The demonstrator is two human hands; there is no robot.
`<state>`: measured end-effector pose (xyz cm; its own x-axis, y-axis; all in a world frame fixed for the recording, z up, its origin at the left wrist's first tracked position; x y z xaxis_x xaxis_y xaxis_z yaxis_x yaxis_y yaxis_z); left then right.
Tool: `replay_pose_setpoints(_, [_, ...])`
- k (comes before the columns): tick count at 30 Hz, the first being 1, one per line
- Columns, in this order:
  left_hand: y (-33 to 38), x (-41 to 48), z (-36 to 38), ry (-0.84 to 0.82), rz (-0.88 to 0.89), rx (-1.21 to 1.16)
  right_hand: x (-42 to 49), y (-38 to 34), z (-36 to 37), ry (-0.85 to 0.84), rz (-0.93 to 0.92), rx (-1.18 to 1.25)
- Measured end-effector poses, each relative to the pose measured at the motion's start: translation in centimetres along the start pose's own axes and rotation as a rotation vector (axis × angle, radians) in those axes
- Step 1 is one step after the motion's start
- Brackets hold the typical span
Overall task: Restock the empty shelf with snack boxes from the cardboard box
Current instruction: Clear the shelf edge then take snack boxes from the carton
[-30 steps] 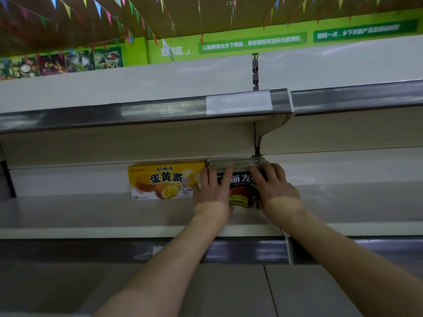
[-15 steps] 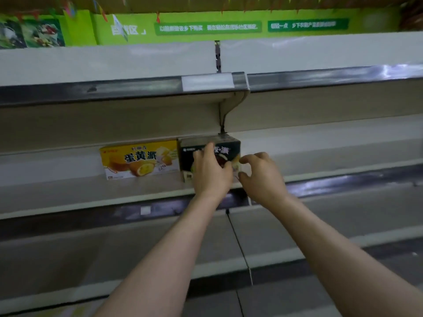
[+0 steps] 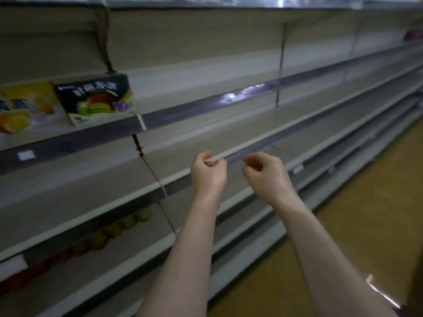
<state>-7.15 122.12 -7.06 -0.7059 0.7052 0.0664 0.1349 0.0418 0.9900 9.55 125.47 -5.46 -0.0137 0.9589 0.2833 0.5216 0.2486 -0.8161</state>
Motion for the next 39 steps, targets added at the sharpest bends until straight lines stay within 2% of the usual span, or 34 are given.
replay_pose_setpoints(3, [-1.4,-5.0,5.0,-0.115,-0.037,-0.007,-2.2,5.1,-4.6,0.027,0.093,-0.001])
replay_pose_setpoints(12, [-1.4,-23.3,21.2,-0.526,-0.039,0.055,-9.2,18.3,-22.9,0.261,0.275,-0.067])
replay_pose_setpoints(19, [-1.5,-37.8,30.1,-0.776,-0.024,0.136,-15.7,26.3,-35.8,0.405,0.384,-0.102])
replay_pose_setpoints(24, [-3.3,-43.9,34.1,-0.839,-0.03,0.161,-20.4,30.7,-42.5,0.494,0.483,-0.085])
replay_pose_setpoints(30, [-7.0,-47.5,37.3,-0.909,-0.151,0.21,-25.8,35.1,-49.5,0.65,0.601,-0.117])
replay_pose_setpoints(36, [-10.6,-46.1,38.4,-0.816,-0.173,0.304,-28.7,39.1,-50.9,0.723,0.749,-0.104])
replay_pose_setpoints(39, [-11.6,-46.6,39.3,-0.929,-0.146,0.358,-29.2,41.0,-50.1,0.696,0.816,-0.062])
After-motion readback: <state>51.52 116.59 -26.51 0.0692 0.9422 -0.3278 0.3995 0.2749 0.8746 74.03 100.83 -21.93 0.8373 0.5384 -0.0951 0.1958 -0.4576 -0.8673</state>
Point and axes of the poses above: each hand's wrist, its own x-axis towards the middle knuckle, its own z-axis out of the palm, y = z × x, the point moved 10 cm from there along x, towards the middle knuckle, and after that the axes turned 5 degrees about y, right-handed, at the moved point
